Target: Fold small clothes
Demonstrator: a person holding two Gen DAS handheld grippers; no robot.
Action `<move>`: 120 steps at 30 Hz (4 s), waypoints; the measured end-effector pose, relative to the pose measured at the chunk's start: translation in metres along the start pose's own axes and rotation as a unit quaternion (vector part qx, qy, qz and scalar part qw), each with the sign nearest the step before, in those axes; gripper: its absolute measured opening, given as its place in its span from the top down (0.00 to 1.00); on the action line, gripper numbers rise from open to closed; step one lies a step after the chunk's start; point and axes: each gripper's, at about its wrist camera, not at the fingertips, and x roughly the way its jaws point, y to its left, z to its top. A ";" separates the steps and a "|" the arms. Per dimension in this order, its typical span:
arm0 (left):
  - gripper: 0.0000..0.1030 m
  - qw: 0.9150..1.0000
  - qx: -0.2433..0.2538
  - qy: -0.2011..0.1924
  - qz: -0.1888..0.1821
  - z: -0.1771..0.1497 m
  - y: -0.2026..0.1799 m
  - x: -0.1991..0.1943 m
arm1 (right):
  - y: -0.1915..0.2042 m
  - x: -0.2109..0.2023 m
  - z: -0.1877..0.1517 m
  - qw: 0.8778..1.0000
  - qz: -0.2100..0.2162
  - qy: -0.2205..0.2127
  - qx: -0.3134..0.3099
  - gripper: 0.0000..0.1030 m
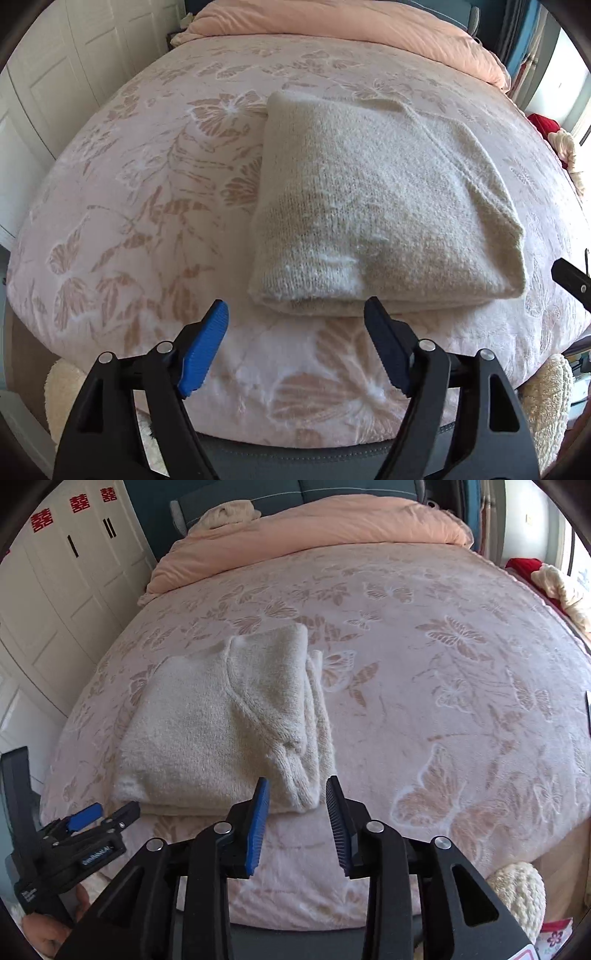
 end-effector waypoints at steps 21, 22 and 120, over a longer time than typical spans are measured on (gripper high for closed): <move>0.11 0.995 0.049 -0.081 0.040 -0.043 -0.043 -0.075 | 0.016 -0.042 -0.067 0.999 -0.027 -0.041 0.008 0.34; 0.11 0.994 0.049 -0.084 0.040 -0.045 -0.044 -0.077 | 0.017 -0.043 -0.068 0.999 -0.027 -0.042 0.008 0.34; 0.14 0.987 0.015 -0.129 0.096 -0.069 -0.035 -0.090 | 0.044 -0.049 -0.084 0.998 -0.047 -0.043 -0.018 0.33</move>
